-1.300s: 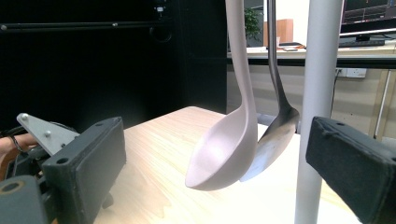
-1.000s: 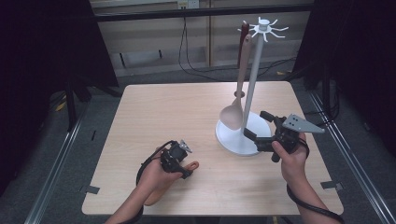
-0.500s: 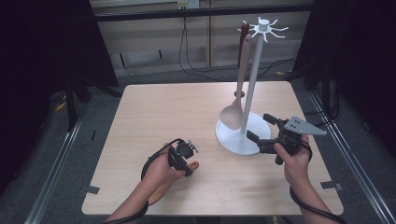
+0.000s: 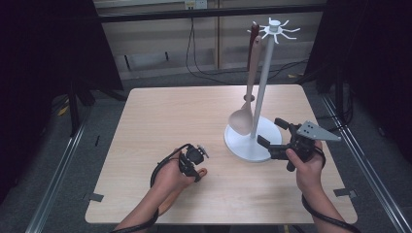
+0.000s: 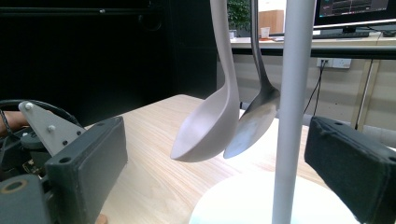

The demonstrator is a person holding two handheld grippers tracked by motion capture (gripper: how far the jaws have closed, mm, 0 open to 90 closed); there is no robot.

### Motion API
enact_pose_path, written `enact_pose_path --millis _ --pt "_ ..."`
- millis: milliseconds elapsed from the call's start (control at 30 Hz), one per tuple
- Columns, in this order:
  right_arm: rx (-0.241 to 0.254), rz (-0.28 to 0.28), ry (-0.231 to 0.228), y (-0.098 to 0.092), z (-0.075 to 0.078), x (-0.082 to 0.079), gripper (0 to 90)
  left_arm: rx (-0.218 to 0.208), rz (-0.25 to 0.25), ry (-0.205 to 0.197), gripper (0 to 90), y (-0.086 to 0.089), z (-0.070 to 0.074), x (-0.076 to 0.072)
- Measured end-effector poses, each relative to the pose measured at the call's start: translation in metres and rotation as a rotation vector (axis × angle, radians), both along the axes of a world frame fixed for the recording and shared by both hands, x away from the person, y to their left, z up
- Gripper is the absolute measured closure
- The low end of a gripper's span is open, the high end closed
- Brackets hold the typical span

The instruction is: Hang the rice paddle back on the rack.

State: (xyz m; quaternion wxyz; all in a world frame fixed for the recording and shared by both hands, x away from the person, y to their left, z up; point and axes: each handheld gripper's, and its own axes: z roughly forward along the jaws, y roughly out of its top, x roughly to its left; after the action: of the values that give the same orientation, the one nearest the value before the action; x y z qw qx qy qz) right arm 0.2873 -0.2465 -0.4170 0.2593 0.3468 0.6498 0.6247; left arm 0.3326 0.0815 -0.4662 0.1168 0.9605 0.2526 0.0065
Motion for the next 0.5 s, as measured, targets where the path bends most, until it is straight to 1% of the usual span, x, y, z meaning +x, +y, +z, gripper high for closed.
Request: enact_pose_path --millis 33,67,100,133,200,233,267,300,333,367,400,433,467,500 --pt "0.008 -0.002 0.004 0.0 0.0 0.0 5.6 -0.007 0.001 -0.01 65.8 0.0 -0.001 -0.001" --pt "0.009 -0.004 0.001 0.0 0.001 0.0 5.6 -0.005 -0.007 -0.014 65.8 0.001 0.0 -0.001" --pt "0.014 -0.003 0.001 0.0 0.001 0.0 5.6 -0.016 -0.013 -0.015 65.8 0.003 0.0 -0.001" --pt "0.017 0.001 0.002 0.0 0.001 0.0 5.6 -0.026 -0.001 -0.026 65.8 0.004 -0.001 -0.001" --pt "0.016 0.001 -0.002 -0.001 0.001 0.0 5.6 -0.064 0.0 -0.042 65.9 0.008 0.001 -0.002" --pt "0.019 0.0 -0.001 -0.001 0.001 0.0 5.6 -0.069 -0.001 -0.044 65.9 0.011 0.005 -0.002" --pt "0.018 -0.003 0.001 -0.002 0.001 0.0 5.6 -0.099 0.006 -0.048 65.9 0.012 0.006 -0.002" --pt "0.017 -0.001 -0.002 -0.002 0.001 0.001 5.6 -0.14 0.006 -0.072 65.9 0.015 0.01 -0.003" --pt "0.022 0.001 0.001 -0.003 0.0 0.001 5.6 -0.163 0.002 -0.08 65.9 0.018 0.014 -0.003" --pt "0.026 -0.002 0.003 -0.002 0.0 0.001 5.6 -0.194 -0.001 -0.105 65.9 0.021 0.017 -0.004" --pt "0.029 0.001 0.001 -0.002 0.0 0.001 5.6 -0.229 0.01 -0.122 65.9 0.022 0.019 -0.005" --pt "0.032 0.003 -0.002 -0.002 0.0 0.001 5.6 -0.255 -0.026 -0.147 65.9 0.026 0.024 -0.005" --pt "0.029 0.006 -0.002 -0.001 0.0 0.001 5.6 -0.321 -0.002 -0.168 65.9 0.026 0.026 -0.008" --pt "0.026 0.006 0.002 0.0 0.001 0.0 5.6 -0.327 -0.032 -0.181 65.9 0.031 0.031 -0.007"
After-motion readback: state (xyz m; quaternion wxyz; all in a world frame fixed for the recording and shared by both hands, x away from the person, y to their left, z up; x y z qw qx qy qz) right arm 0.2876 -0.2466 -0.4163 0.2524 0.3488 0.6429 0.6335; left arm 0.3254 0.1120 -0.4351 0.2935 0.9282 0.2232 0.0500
